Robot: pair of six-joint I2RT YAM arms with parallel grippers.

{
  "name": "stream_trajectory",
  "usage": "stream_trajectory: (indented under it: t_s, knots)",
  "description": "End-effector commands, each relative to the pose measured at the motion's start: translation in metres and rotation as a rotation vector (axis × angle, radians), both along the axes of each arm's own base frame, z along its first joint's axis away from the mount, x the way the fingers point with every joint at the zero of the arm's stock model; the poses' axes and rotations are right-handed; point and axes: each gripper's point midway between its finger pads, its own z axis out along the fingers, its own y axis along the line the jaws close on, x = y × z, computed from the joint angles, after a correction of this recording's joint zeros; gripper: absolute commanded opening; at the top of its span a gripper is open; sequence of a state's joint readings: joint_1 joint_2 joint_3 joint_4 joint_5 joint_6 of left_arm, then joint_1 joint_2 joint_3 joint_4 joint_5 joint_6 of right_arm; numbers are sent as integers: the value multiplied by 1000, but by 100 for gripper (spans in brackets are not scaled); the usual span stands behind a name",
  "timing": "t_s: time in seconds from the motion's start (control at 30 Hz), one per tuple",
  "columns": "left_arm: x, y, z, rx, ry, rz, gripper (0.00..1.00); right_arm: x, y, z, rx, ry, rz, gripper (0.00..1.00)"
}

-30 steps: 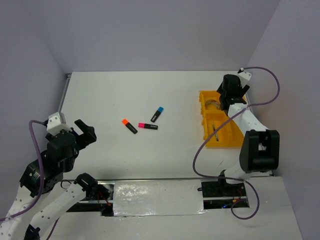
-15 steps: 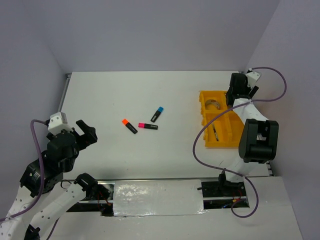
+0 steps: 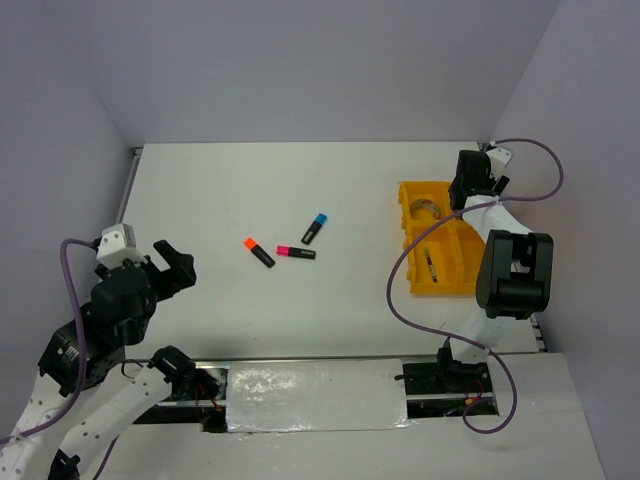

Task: Sort the stationery into containers
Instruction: Place the stationery in the storage box.

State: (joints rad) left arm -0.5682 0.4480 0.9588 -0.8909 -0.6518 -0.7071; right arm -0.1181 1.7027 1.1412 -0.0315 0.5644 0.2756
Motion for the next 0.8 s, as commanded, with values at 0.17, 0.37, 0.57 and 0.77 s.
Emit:
stream_trajectory:
  t_s: [0.17, 0.37, 0.57, 0.77]
  knots:
    - [3, -5, 9, -12, -44, -27, 99, -4, -6, 3, 19, -25, -56, 26]
    - [4, -5, 9, -11, -42, -28, 99, -9, -6, 5, 29, -38, -67, 26]
    - [4, -5, 8, -10, -41, -27, 99, -8, -6, -5, 36, -10, -70, 27]
    - [5, -7, 8, -6, -37, -35, 99, -6, -7, -11, 47, 5, -77, 33]
